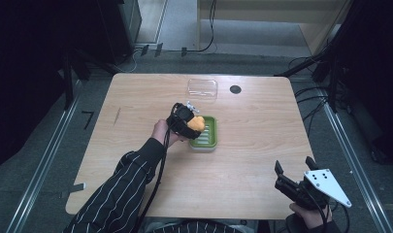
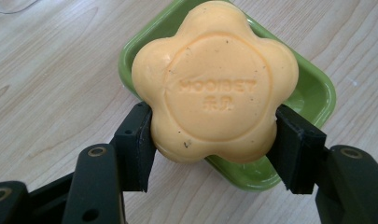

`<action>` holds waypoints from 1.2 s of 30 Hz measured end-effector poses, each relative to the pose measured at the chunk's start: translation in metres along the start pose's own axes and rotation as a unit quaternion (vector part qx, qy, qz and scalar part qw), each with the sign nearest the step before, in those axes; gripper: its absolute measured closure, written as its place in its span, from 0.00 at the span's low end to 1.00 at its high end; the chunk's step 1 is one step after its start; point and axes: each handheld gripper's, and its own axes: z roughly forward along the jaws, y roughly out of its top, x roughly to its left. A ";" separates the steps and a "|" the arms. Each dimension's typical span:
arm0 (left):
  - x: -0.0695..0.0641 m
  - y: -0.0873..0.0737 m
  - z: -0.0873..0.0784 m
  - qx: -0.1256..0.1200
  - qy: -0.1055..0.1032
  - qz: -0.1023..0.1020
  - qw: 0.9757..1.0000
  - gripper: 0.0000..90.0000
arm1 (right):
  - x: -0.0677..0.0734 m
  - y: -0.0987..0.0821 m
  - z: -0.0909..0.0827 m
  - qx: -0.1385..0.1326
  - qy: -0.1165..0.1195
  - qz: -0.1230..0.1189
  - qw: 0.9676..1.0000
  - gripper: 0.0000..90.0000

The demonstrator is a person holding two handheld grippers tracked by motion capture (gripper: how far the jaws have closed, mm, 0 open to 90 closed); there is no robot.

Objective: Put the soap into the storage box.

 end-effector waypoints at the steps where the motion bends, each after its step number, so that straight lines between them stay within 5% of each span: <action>1: 0.000 0.001 0.001 0.004 -0.002 -0.001 1.000 0.44 | 0.000 0.000 0.000 0.000 0.000 0.000 1.000 0.15; 15: -0.010 0.015 0.016 0.034 0.015 0.009 0.999 0.44 | -0.001 0.000 0.000 -0.001 0.000 0.000 1.000 0.15; 25: -0.015 0.018 0.015 0.025 0.011 0.020 0.999 0.44 | -0.001 0.000 0.000 -0.001 0.001 -0.001 1.000 0.15; 36: -0.022 0.023 0.026 0.060 0.018 0.039 0.997 0.44 | -0.001 0.000 0.000 -0.001 0.000 0.001 1.000 0.15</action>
